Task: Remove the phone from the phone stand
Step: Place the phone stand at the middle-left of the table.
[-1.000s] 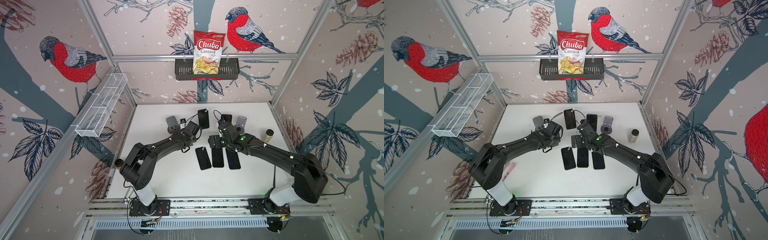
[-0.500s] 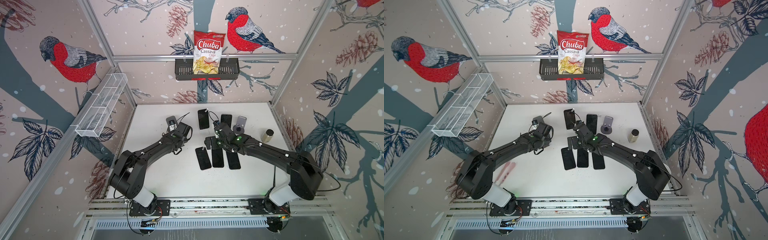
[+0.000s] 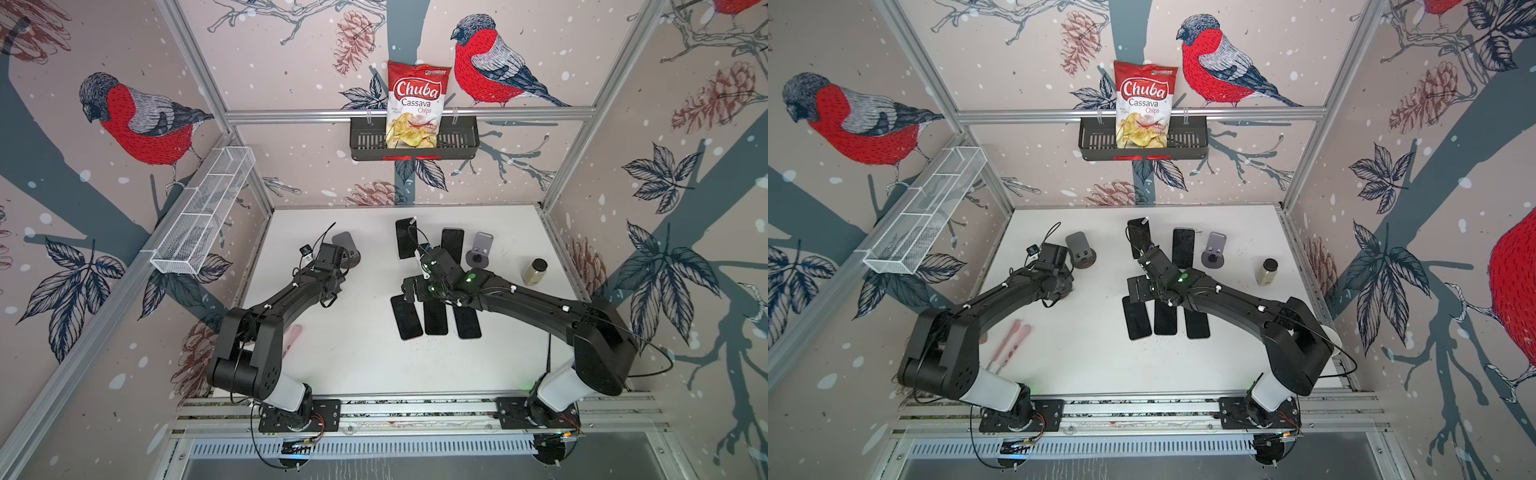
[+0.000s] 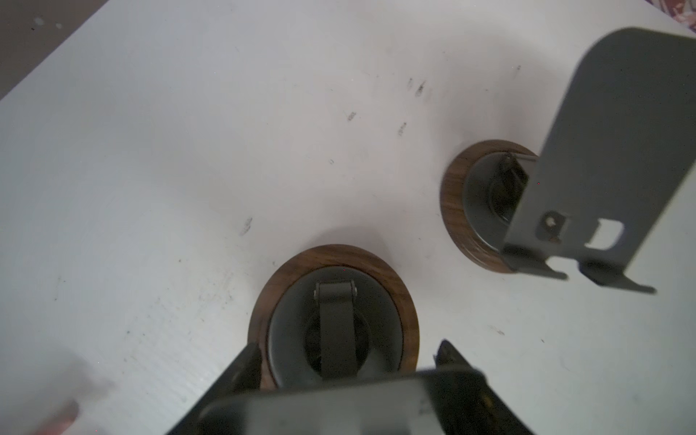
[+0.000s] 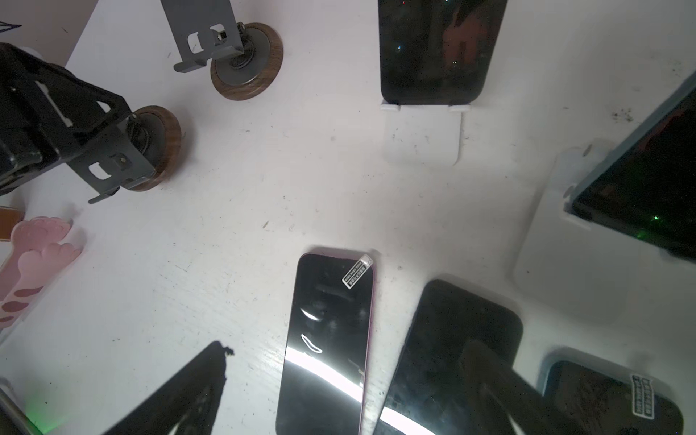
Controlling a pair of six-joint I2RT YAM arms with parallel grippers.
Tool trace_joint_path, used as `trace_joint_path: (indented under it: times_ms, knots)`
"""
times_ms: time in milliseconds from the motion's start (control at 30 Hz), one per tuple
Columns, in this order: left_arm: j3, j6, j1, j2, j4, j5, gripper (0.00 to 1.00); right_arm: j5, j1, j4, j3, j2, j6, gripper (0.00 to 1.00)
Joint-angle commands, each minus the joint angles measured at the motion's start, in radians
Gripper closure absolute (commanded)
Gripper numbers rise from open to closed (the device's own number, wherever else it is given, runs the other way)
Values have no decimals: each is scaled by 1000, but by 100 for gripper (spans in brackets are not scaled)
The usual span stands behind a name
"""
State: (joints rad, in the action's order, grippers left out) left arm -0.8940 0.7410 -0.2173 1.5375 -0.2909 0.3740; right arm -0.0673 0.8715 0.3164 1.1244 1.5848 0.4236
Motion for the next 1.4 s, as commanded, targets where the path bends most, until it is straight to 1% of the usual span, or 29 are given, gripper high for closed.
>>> trace_joint_path:
  times_ms: [0,100,400,700,800,900,1100,1167,1267,1367]
  knots:
    - [-26,-21,38,33,69,-19,46,-3,4,-8,8,5,-5,1]
    - [-55,-34,63,68,87,-26,46,-2,8,-11,9,9,-2,1]
    - [-172,-55,87,199,86,-34,46,-9,10,-10,18,12,-2,1]
    - [-169,-24,88,258,80,-32,43,-9,11,-15,19,15,1,1]
    - [-166,-15,88,263,70,-35,39,-8,11,-16,27,21,-1,1]
    - [-164,-15,88,263,64,-31,33,-7,13,-16,35,28,-3,1]
    - [-166,-29,88,242,44,-6,24,-14,18,-17,30,29,-5,1]
    - [-173,-31,88,237,28,-3,19,-15,18,-17,31,31,-6,1]
    - [-173,-32,88,230,21,3,13,-17,18,-25,26,32,-5,1]
    - [-173,-34,88,221,16,7,10,-17,18,-31,23,32,-4,1]
